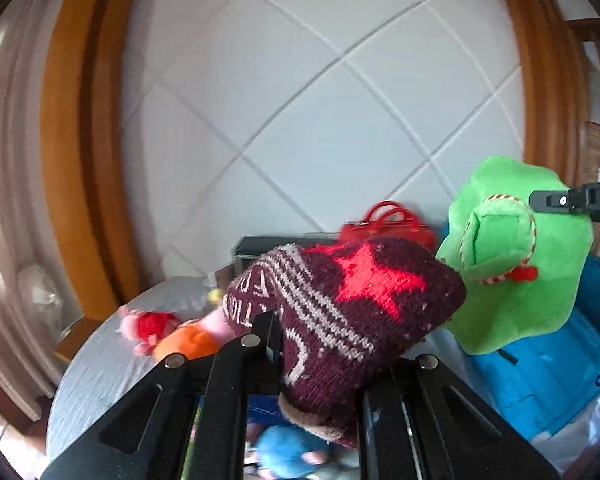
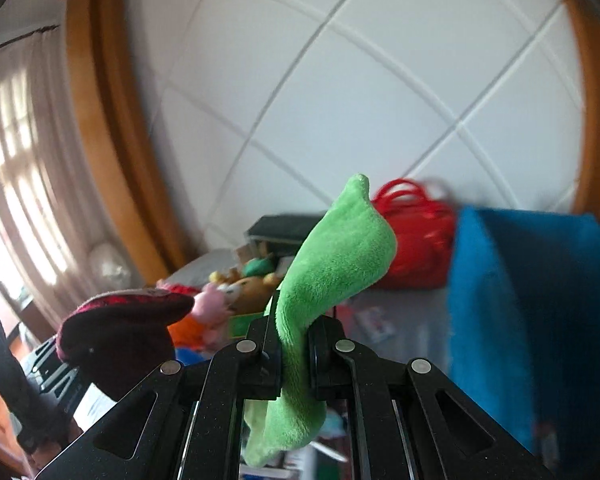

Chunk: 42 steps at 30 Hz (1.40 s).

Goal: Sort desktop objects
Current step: 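Lift the knit hat and green plush and carry both over the blue crate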

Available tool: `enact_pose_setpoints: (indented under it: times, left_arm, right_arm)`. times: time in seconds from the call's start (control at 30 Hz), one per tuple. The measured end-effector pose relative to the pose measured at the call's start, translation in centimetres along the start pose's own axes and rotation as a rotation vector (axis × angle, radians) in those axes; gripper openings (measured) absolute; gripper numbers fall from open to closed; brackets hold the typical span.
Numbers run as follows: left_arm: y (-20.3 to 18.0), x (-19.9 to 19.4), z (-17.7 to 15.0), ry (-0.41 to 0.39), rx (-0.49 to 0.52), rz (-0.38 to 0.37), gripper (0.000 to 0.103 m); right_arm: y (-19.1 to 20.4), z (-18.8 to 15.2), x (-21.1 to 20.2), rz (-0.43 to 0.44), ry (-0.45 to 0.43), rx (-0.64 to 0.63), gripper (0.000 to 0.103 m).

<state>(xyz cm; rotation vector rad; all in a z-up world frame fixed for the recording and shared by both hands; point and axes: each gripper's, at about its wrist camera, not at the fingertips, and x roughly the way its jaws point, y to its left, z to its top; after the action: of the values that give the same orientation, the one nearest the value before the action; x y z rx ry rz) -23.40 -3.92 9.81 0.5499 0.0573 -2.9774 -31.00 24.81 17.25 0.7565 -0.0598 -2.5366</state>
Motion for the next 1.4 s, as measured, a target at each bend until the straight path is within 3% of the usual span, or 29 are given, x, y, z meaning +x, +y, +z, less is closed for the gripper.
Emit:
enact_pose_setpoints:
  times: [0.4,0.57,0.73,0.87,1.0,1.13,1.23,1.33,1.4]
  left_arm:
    - [-17.2,0.5,6.1,-0.053,0.057,-0.289,0.01]
    - [-26.4,2.5,9.0,-0.008,0.067,-0.429,0.01]
    - [-34.3,8.0,9.7,0.111,0.106,-0.502,0.01]
    - [-39.8,13.0,8.4,0.221,0.172,-0.455,0.01]
    - [-45.1,17.6,7.6,0.288,0.269,-0.324,0.01]
    - [-49.2,22.8,6.5,0.319,0.388,-0.147,0.01]
    - [-52.2,27.0,4.7,0.386,0.504,-0.088,0.015]
    - [-53.1,30.1,3.0,0.485,0.51,-0.083,0.027]
    - [-52.6,31.3,2.3,0.522,0.493,-0.117,0.052]
  right_arm:
    - [-14.5,2.7,-14.4,-0.257,-0.101,0.074,0.009]
    - [-22.0,2.9,-16.5,-0.38,-0.045,0.075,0.009]
    - [-28.6,1.5,-14.8,-0.411,0.058,0.089,0.009]
    - [-33.8,-0.7,-13.3,-0.38,0.127,0.125,0.009]
    - [-37.6,-1.8,-11.7,-0.344,0.172,0.149,0.009]
    - [-40.1,-2.6,-9.4,-0.293,0.207,0.175,0.009]
    - [-41.4,-3.0,-7.5,-0.274,0.241,0.188,0.009]
    - [-42.3,-3.4,-5.7,-0.276,0.296,0.199,0.009]
    - [-42.8,-3.8,-4.2,-0.283,0.348,0.199,0.009]
